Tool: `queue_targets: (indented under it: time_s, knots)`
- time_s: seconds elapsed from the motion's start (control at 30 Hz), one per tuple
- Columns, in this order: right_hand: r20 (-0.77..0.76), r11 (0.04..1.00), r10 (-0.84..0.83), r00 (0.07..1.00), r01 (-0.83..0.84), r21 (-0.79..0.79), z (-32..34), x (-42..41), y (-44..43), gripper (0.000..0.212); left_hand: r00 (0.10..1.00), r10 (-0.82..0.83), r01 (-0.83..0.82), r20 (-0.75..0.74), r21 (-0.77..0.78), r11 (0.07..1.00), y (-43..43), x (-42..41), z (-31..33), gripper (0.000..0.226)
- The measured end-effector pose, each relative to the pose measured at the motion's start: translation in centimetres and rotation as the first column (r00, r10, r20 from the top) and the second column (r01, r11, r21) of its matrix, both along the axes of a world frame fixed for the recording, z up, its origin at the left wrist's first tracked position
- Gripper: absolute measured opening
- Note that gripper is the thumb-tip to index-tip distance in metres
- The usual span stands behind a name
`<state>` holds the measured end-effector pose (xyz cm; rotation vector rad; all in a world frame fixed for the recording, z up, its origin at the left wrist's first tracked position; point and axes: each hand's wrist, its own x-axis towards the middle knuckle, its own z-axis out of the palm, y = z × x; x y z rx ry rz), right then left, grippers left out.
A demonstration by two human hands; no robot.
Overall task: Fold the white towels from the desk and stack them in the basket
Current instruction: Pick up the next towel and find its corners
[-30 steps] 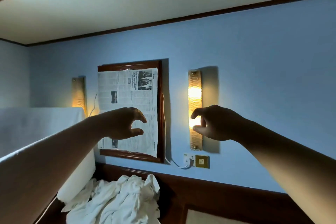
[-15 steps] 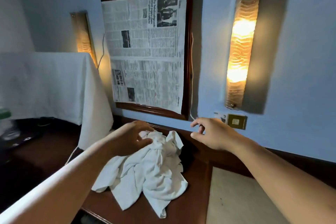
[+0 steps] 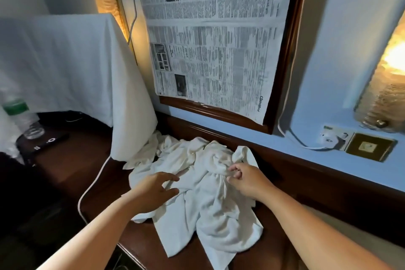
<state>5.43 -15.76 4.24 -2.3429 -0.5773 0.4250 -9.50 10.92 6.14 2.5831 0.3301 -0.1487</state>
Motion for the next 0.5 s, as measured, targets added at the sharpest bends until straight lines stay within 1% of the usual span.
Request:
queue_targets:
  time_s: [0.07, 0.17, 0.3, 0.37, 0.5]
  knots:
    - [-0.004, 1.000, -0.006, 1.000, 0.006, -0.017, -1.0, 1.4, 1.5, 0.029, 1.000, 0.020, -0.020, -0.008, -0.006, 1.000, 1.6, 2.1, -0.9, 0.031]
    - [-0.053, 0.998, -0.058, 0.997, 0.056, -0.034, -3.1, 3.1, 2.8, 0.034, 1.000, 0.024, -0.023, -0.017, 0.027, 0.999, 3.1, 5.8, -2.3, 0.024]
    - [-0.102, 0.989, -0.138, 0.985, 0.131, -0.070, -6.1, 5.7, 4.4, 0.039, 0.995, -0.090, 0.088, -0.051, -0.033, 0.996, 5.3, 11.3, -5.0, 0.032]
    - [-0.107, 0.983, -0.164, 0.981, 0.153, -0.102, -7.1, 7.1, 5.4, 0.046, 0.987, -0.147, 0.144, -0.068, -0.054, 0.988, 6.6, 14.0, -6.2, 0.031]
    - [-0.034, 0.963, -0.238, 0.971, 0.231, -0.138, -9.0, 10.9, 8.1, 0.062, 0.972, -0.224, 0.218, -0.065, -0.084, 0.972, 9.1, 19.0, -8.8, 0.023]
